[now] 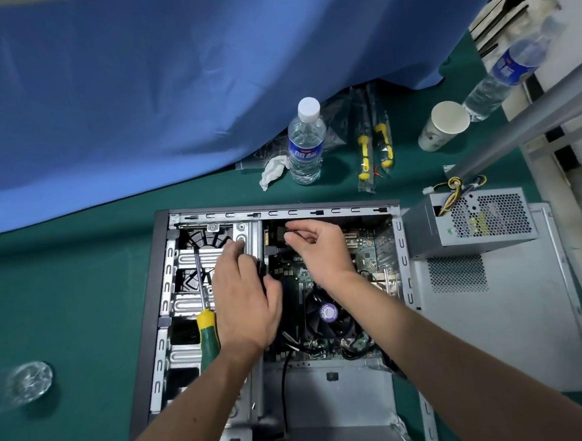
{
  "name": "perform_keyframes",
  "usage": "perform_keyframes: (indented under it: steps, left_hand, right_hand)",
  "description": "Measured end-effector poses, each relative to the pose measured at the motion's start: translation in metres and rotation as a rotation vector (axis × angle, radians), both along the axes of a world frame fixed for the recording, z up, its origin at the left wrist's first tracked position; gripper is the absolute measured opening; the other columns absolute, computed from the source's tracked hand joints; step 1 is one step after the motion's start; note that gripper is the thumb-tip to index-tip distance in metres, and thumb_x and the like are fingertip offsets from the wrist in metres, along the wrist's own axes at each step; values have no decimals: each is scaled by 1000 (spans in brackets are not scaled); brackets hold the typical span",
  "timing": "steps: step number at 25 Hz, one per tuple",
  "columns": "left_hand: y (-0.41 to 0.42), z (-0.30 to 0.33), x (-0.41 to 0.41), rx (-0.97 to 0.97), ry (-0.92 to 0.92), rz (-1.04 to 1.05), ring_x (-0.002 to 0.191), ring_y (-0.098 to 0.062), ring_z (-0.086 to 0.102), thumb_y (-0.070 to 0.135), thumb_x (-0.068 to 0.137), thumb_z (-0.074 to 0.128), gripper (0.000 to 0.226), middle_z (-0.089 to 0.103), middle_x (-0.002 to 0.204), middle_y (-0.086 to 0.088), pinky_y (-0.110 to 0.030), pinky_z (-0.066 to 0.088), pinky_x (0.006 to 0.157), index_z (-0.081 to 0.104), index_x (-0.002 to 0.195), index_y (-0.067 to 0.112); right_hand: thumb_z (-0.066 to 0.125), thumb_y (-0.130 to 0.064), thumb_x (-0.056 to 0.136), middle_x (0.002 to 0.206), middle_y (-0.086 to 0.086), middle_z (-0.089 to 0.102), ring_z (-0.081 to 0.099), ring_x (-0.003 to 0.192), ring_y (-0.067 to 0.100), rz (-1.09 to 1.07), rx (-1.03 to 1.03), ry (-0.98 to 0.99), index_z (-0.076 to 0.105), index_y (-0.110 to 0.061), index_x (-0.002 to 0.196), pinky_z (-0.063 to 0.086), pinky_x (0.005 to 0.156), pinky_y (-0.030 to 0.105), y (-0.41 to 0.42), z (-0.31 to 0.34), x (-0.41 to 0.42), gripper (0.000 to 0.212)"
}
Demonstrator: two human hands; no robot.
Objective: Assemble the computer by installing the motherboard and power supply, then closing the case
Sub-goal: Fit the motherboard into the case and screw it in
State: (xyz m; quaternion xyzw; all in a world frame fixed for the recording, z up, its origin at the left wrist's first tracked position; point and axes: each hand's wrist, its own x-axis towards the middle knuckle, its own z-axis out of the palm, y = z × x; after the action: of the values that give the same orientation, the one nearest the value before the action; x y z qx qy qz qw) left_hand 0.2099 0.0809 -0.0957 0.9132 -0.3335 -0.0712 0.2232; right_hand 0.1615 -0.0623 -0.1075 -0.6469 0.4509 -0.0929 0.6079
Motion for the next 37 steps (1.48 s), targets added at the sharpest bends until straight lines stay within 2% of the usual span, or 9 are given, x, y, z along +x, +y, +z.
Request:
perform_keyframes:
  steps: [6,9,14,21,25,30,35,37]
  left_hand:
    - [1,-7,1,40,-25,-10,126,-32,42,21,82,41,23,46,132,-19,-46,35,108,51,92,3]
    - [1,-7,1,49,-37,-27,130,-31,40,22,82,40,20,44,136,-18,-47,34,110,49,91,7]
    - [2,-6,1,61,-35,-28,130,-35,40,23,81,38,22,45,137,-18,-50,35,107,49,90,7]
    - [0,-4,0,75,-29,-30,129,-36,41,24,80,38,20,44,137,-17,-53,38,104,47,89,9]
    - [-1,-3,1,76,-30,-29,128,-35,41,24,79,38,18,44,137,-17,-52,39,103,45,89,10]
    - [-1,-2,0,76,-32,-31,128,-35,41,24,79,38,19,44,136,-17,-52,39,103,45,89,10]
    - [-1,-3,-1,81,-30,-27,131,-36,39,26,80,38,20,45,137,-18,-53,38,104,46,89,10]
    - [-1,-3,0,87,-37,-34,131,-37,39,26,80,38,21,45,137,-18,-54,39,104,47,90,10]
  right_hand:
    - [69,-10,90,94,-11,71,66,93,-2,-28,89,-51,72,-23,100,51,83,14,7,-9,4,17]
    - [70,-11,89,94,-10,71,68,95,7,-18,106,-86,72,-23,98,52,86,19,5,-6,8,16]
    - [71,-14,88,88,-16,70,63,83,-8,63,28,-48,74,-21,97,48,76,8,9,-3,14,12]
    - [71,-18,88,94,-12,72,65,93,-1,39,23,-18,74,-20,100,51,86,16,7,-2,10,13]
    - [72,-18,88,90,-18,69,63,86,-9,53,1,-21,74,-19,100,48,81,9,7,-1,11,12]
    - [73,-16,87,86,-18,69,63,83,-6,52,-14,-6,75,-18,97,48,79,9,8,1,15,10]
    - [73,-10,87,84,-13,71,64,77,-7,40,21,25,76,-17,96,49,75,9,3,1,20,12]
    - [73,-10,86,82,-16,69,63,74,-10,8,2,37,76,-17,96,48,74,9,10,1,21,12]
